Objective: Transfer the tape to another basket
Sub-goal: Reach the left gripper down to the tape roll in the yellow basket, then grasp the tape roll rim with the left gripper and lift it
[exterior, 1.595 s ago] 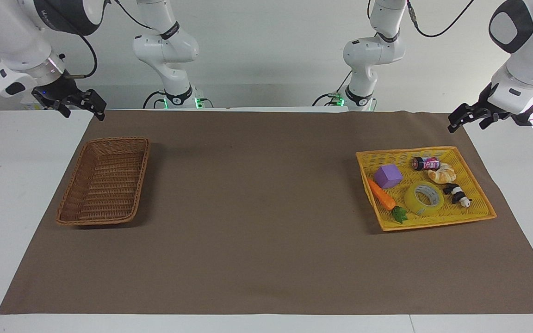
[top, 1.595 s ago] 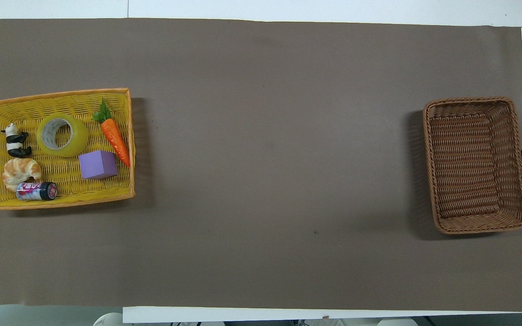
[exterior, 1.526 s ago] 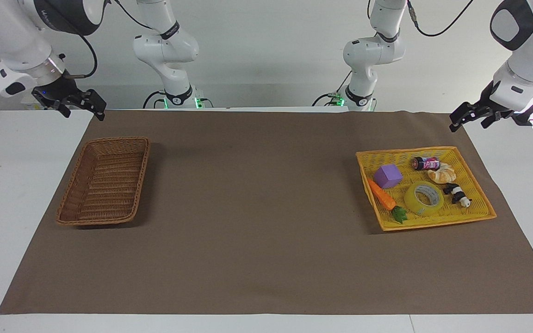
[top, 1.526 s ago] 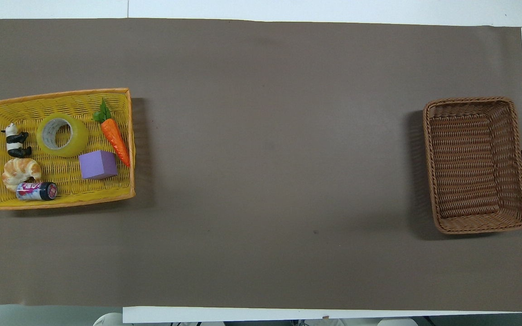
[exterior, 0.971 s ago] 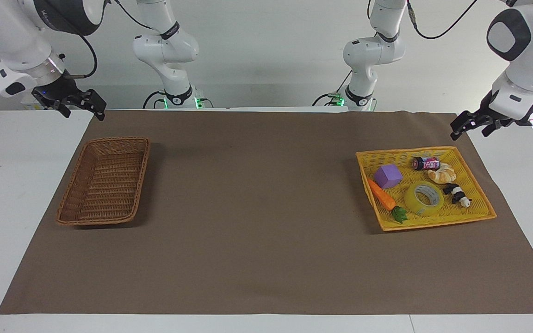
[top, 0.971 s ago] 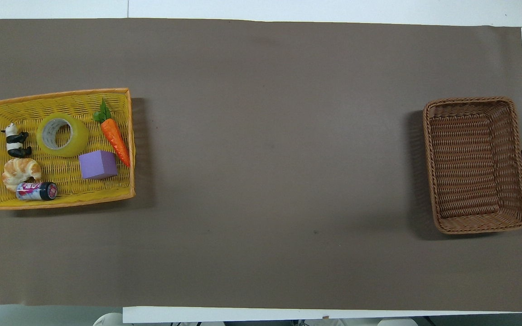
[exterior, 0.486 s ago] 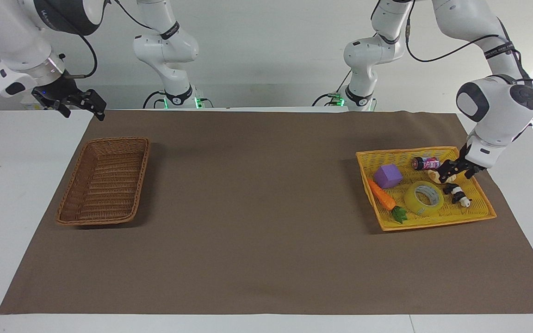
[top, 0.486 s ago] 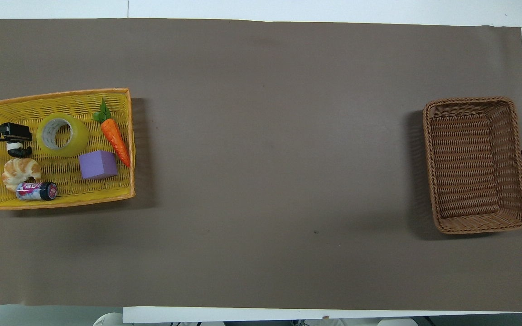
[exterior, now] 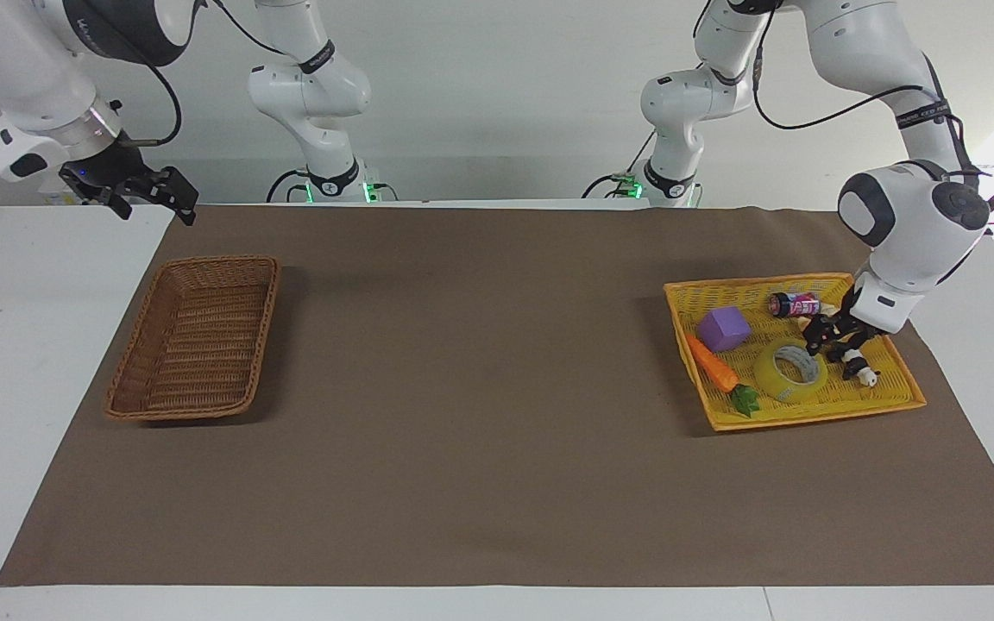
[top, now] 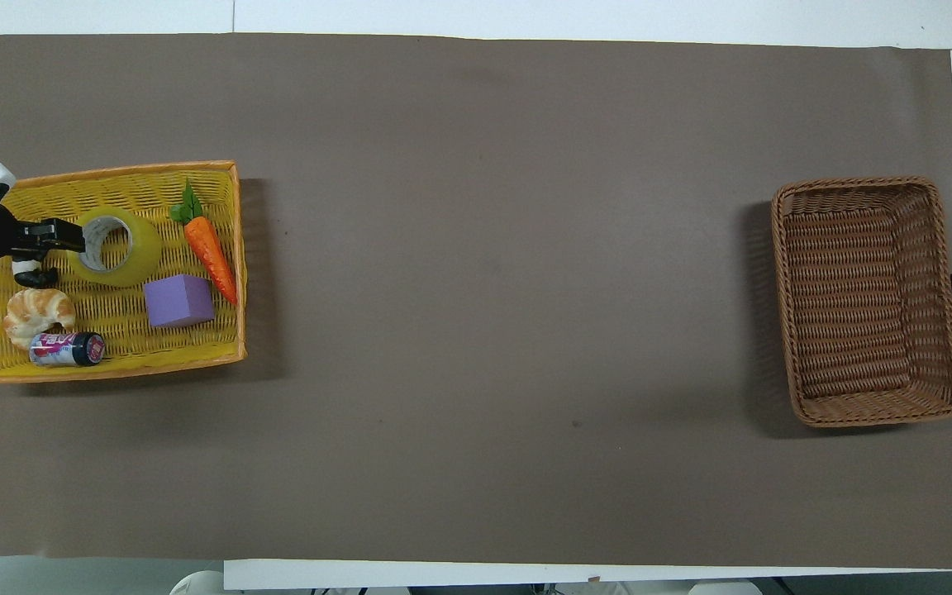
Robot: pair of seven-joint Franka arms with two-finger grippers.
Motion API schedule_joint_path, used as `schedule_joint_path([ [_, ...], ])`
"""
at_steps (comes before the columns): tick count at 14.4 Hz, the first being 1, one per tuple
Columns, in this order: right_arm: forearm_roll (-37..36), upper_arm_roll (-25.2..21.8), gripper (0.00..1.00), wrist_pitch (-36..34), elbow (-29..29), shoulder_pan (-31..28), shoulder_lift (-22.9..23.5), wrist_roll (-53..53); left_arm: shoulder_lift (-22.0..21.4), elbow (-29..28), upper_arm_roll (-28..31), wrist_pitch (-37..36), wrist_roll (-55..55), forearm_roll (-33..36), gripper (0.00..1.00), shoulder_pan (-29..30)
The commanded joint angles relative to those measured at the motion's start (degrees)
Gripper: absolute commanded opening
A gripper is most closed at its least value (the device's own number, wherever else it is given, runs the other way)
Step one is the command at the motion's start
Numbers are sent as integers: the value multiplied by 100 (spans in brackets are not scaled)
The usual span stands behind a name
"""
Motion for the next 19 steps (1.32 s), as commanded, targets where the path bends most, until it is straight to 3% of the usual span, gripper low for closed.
schedule_joint_path([
  [1, 22, 0, 99, 91, -133, -10, -100, -98, 389, 149, 55, 226, -33, -37, 65, -70],
  [6, 22, 0, 99, 91, -133, -10, -100, -98, 628, 105, 55, 447, -15, -45, 51, -44],
  [8, 22, 0, 99, 91, -133, -10, -100, -98, 654, 87, 46, 430, -15, -45, 35, -9],
  [9, 22, 0, 99, 91, -133, -10, -100, -98, 654, 87, 46, 429, -24, -45, 21, -9],
  [12, 22, 0, 99, 91, -133, -1, -100, -98, 654, 87, 46, 412, -24, -45, 0, 0],
  [14, 22, 0, 99, 91, -133, -10, -100, -98, 628, 340, 46, 63, -33, -63, 0, -8],
  [19, 22, 0, 99, 91, -133, -1, -100, -98, 435, 2308, 28, -2327, -697, -686, 0, -420],
])
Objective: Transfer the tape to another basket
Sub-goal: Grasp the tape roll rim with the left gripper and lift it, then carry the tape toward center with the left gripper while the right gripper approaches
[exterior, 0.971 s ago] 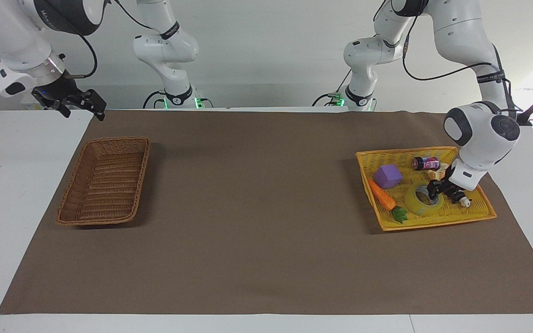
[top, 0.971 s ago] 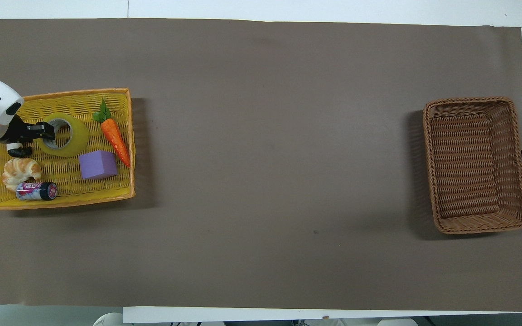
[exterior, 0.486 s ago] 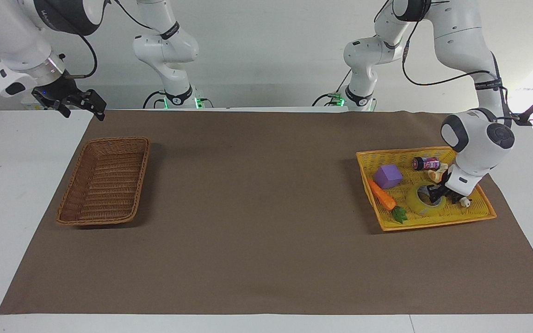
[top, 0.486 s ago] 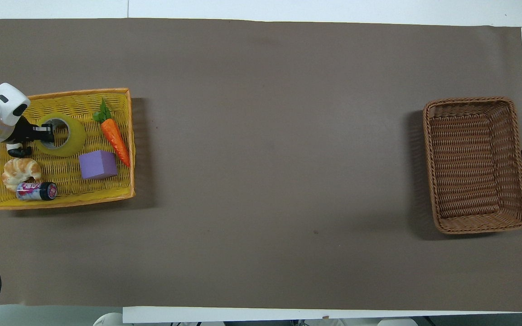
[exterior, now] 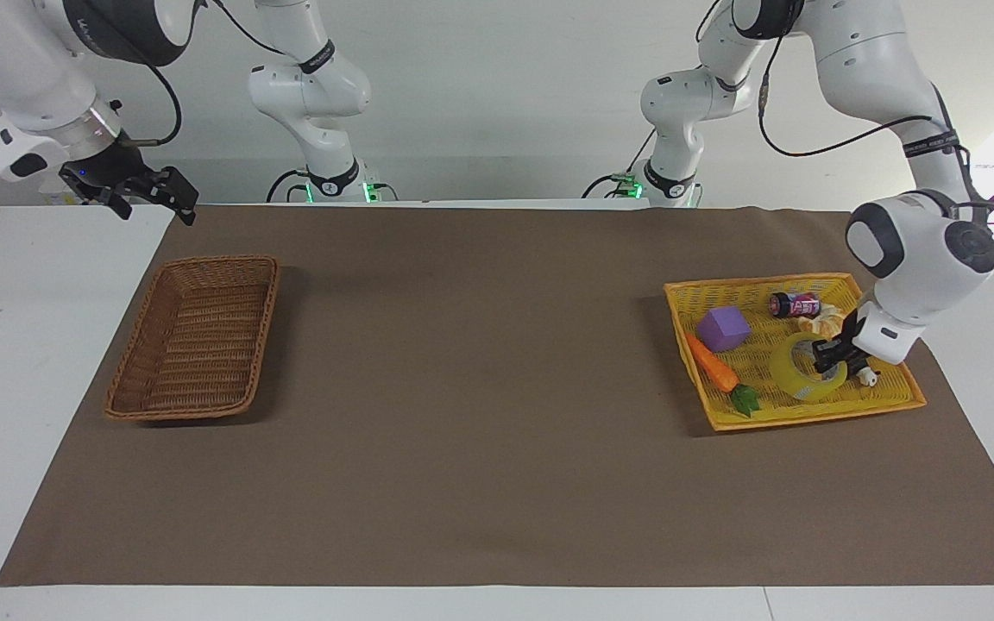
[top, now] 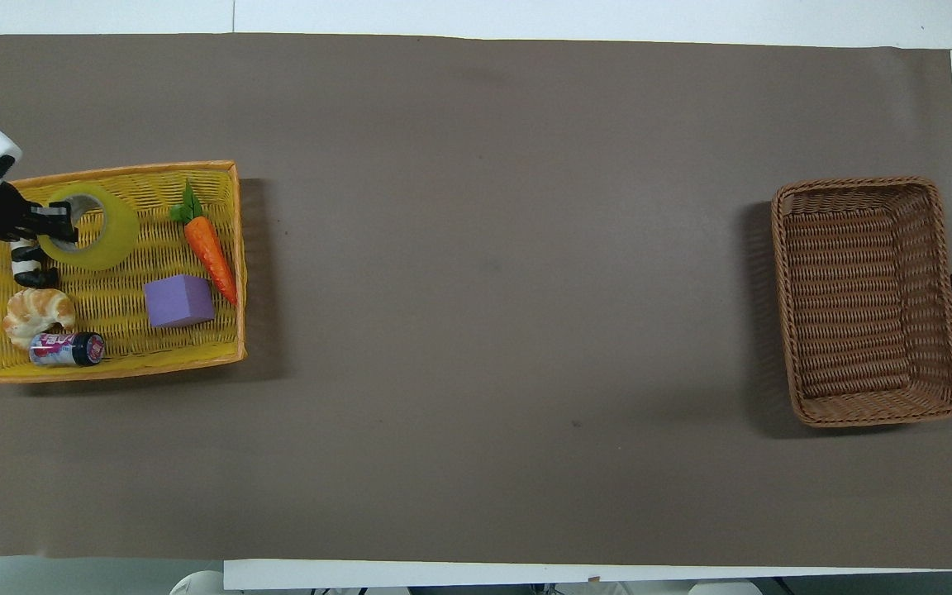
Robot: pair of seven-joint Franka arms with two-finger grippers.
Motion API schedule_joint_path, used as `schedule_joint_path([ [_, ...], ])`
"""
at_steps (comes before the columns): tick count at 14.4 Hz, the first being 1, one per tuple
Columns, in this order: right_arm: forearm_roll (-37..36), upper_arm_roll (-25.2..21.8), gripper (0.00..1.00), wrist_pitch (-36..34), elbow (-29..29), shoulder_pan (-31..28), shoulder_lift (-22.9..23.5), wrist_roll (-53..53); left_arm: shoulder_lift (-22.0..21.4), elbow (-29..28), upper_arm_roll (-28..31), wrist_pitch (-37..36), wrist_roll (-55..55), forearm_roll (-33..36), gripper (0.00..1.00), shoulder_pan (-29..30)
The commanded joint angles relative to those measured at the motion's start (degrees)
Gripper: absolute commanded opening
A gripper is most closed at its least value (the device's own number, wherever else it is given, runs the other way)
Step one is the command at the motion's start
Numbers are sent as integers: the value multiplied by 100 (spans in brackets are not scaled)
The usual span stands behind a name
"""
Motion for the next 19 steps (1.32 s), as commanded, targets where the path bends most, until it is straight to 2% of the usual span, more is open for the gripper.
schedule_joint_path([
  [1, 22, 0, 99, 91, -133, -9, -100, -98, -147, 928, 34, -1095, -906, -215, 0, -527],
  [7, 22, 0, 99, 39, -141, -10, -100, -150, -315, 992, 25, -1407, -3464, -390, 2, -2617],
  [9, 144, 0, 99, -76, -159, -10, -109, -492, -315, 1010, 25, -1241, -3993, -479, 1, -3023],
  [11, 887, -9, 99, 38, -264, -10, -135, -782, -315, 1010, 25, -1108, -4240, -479, 1, -3279],
  [14, 2214, 0, 99, 451, -633, 25, -215, -889, -315, 1027, 25, -1063, -4285, -488, 4, -3350],
  [17, 3786, 35, 99, 810, -1045, 113, 30, -1353, -368, 1019, 25, -1072, -4285, -531, 4, -3350],
  [19, 4589, 35, 99, 1555, -1449, 665, 102, -1347, -385, 1001, 25, -1081, -4285, -532, 4, -3350],
])
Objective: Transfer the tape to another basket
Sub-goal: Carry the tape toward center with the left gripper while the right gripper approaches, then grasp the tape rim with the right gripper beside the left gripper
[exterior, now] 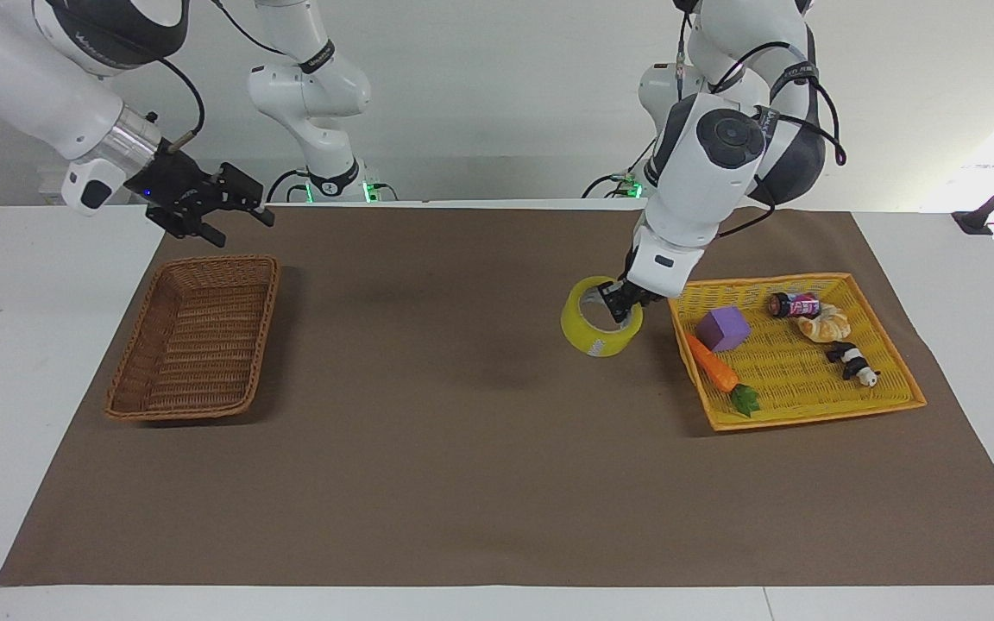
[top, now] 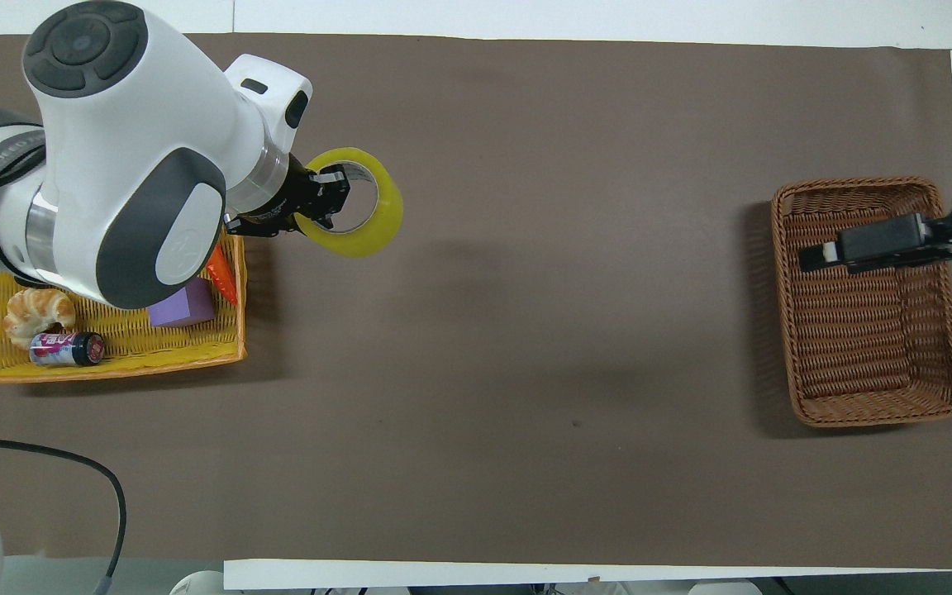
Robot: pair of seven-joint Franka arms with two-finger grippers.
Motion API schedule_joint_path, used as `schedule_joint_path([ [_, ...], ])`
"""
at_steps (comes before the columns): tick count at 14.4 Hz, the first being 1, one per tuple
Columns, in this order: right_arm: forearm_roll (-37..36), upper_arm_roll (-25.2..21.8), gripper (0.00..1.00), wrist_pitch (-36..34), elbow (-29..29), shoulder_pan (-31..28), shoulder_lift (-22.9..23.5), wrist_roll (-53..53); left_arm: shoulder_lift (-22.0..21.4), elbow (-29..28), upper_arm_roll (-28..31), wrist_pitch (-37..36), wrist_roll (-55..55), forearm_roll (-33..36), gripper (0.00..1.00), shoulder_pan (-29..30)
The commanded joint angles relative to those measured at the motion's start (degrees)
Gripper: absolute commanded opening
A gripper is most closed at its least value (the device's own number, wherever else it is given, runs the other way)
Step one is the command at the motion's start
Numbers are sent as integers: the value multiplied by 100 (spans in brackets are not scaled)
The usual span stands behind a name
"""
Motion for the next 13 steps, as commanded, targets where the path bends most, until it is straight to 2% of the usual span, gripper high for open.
schedule_joint_path([
  [1, 742, 22, 99, 1183, -543, 767, 52, 25, -109, 8, 56, 6, -43, -115, 4, -55],
  [2, 1144, 22, 99, 1380, -544, 1014, 253, 9, -118, 17, 56, -28, -86, -185, 4, -46],
  [4, 2513, 22, 99, 1583, -561, 1340, 614, 9, -258, 8, 74, -99, -96, -553, 3, -2],
  [8, 4273, 22, 99, 2714, -535, 2314, 1063, -17, -320, -124, 74, -82, -69, -598, 2, 50],
  [11, 4909, 22, 99, 3507, -526, 3001, 1186, -9, -337, -168, 74, -108, -52, -599, 2, 94],
  [13, 4963, 22, 99, 3658, -465, 3100, 1300, 0, -337, -185, 74, -117, -52, -599, 2, 86],
])
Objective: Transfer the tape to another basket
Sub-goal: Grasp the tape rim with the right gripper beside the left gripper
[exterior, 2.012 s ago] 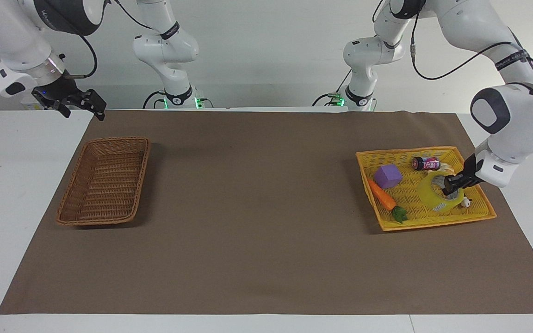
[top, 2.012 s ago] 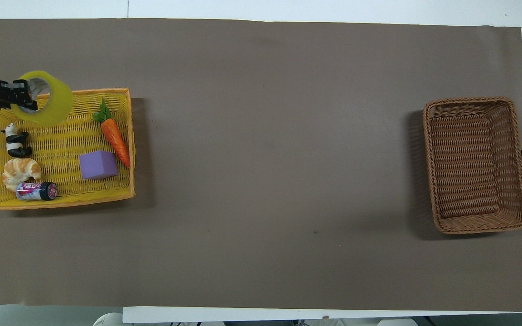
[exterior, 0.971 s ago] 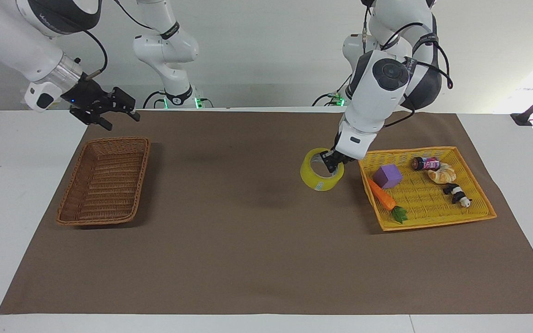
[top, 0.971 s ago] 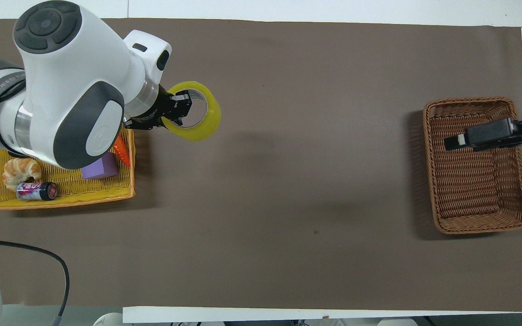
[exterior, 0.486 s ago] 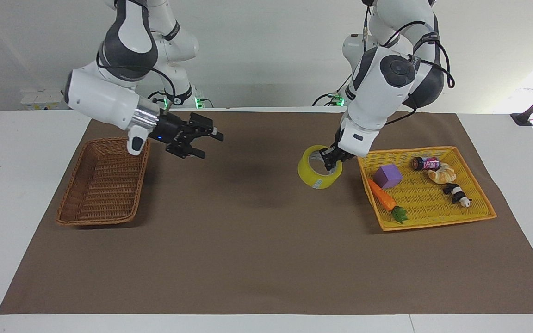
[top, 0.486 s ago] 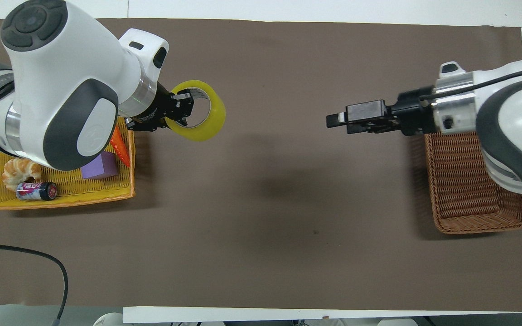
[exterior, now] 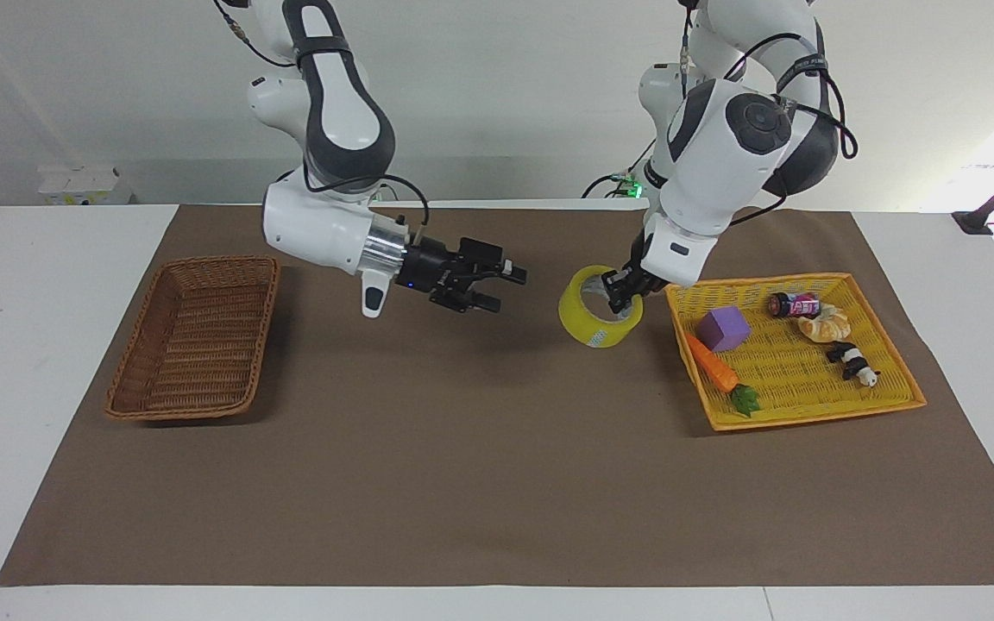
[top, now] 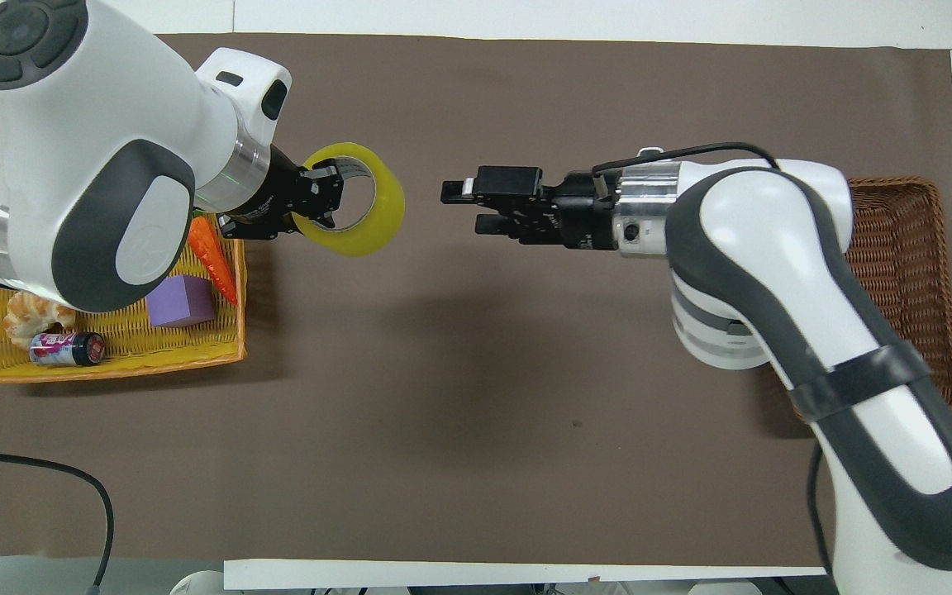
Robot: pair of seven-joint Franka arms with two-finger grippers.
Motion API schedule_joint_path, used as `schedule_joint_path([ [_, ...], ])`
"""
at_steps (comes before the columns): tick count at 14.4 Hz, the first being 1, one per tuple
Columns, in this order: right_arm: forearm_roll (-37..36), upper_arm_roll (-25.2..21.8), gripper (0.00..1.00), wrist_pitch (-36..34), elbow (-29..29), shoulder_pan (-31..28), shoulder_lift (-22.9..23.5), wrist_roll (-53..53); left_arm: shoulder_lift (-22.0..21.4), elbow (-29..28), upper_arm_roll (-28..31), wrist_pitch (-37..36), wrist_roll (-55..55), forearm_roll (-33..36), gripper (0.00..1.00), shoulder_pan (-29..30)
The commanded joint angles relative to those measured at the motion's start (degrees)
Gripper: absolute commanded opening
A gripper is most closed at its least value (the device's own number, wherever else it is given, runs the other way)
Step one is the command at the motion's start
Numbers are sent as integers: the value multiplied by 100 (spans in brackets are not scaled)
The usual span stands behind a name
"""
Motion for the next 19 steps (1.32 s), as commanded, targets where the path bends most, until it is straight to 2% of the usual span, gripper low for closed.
schedule_joint_path([
  [1, 187, -34, 99, 89, 93, 27, 128, 22, -206, -184, 10, -68, -15, -124, 2, 14],
  [3, 485, -17, 99, 299, 146, 149, 164, 58, -250, -281, 10, -86, 11, -116, 1, 14],
  [6, 565, -17, 99, 590, 216, 439, 225, 66, -268, -299, 27, -174, 20, -115, 2, -12],
  [9, 609, -17, 99, 599, 348, 510, 453, 32, -294, -342, 10, -182, 11, -115, 2, -74],
  [14, 794, -17, 99, 591, 392, 545, 507, 40, -391, -519, 10, -182, 108, -107, 2, -118],
  [16, 794, -17, 87, 582, 392, 546, 507, 23, -391, -527, 10, -182, 116, -107, 2, -118],
  [18, 785, -17, 56, 591, 384, 554, 507, 22, -391, -527, 10, -182, 125, -107, 2, -118],
  [19, 785, -8, 44, 582, 384, 580, 507, 31, -400, -527, 10, -182, 125, -107, 2, -118],
])
